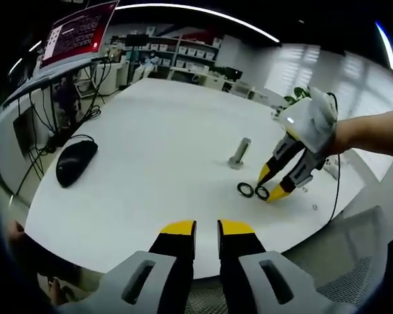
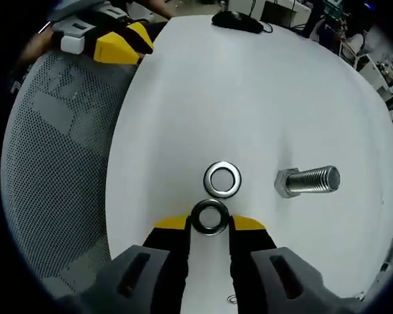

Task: Place the washer onto the threaded stud by aligning its center hole with the stud, sliding it down to the base, and recovering from edge contact or off-axis alignment until the washer reaches the visible bottom stop.

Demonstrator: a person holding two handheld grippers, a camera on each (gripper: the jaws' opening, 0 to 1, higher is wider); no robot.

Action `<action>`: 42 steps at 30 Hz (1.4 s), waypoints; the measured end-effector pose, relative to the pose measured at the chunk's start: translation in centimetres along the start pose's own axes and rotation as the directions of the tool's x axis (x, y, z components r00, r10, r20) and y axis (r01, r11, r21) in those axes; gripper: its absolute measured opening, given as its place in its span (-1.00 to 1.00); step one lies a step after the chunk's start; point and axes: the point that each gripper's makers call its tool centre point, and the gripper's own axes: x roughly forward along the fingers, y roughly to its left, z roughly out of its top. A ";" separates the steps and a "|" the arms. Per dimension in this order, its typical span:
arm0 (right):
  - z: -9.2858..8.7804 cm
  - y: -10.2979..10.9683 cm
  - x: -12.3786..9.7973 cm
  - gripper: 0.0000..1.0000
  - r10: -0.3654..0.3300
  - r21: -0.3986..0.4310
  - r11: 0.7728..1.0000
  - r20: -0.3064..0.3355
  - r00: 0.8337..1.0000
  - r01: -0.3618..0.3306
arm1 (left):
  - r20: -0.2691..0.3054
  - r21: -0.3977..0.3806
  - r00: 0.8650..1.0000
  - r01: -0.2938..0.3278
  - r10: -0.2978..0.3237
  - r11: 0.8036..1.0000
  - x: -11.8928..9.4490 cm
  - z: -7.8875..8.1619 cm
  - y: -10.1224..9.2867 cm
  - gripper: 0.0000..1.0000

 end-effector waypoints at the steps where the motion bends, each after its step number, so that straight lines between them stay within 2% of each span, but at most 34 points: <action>1: 0.0 0.0 0.0 -0.54 0.001 0.006 1.000 0.005 1.000 -0.001 | -0.002 0.001 1.000 0.000 0.000 1.000 0.0 0.0 0.0 -0.79; 5: 0.1 0.0 0.0 -0.54 -0.007 0.007 1.000 0.013 1.000 0.007 | -0.002 0.000 1.000 -0.002 0.002 1.000 0.0 0.0 0.1 -0.79; 10: 0.2 -0.1 -0.2 -0.54 -0.010 0.055 0.998 0.044 0.999 0.007 | 0.004 -0.001 1.000 -0.001 0.001 1.000 0.0 0.1 0.1 -0.79; 22: 0.7 -0.8 -2.3 -0.54 -0.017 0.067 0.998 0.034 0.999 0.015 | -0.002 0.000 1.000 -0.004 0.004 1.000 0.0 0.0 0.1 -0.80; 27: 1.0 -1.5 -3.6 -0.54 -0.020 0.049 0.999 0.021 1.000 0.019 | 0.004 0.000 1.000 -0.007 0.007 1.000 -0.1 0.1 0.2 -0.79; 31: 2.0 -2.0 -4.8 -0.54 -0.018 0.052 0.999 0.053 0.998 0.015 | 0.007 -0.001 1.000 -0.007 0.007 1.000 -0.1 0.1 0.2 -0.80; 37: 3.1 -3.6 -6.3 -0.54 -0.050 0.049 0.998 0.063 0.997 0.047 | 0.007 -0.003 1.000 -0.007 0.007 1.000 0.0 0.1 0.2 -0.80; 42: 3.3 -5.1 -6.8 -0.54 -0.076 0.041 0.996 0.045 0.996 0.074 | 0.007 -0.002 1.000 -0.009 0.009 1.000 -0.1 0.1 0.2 -0.80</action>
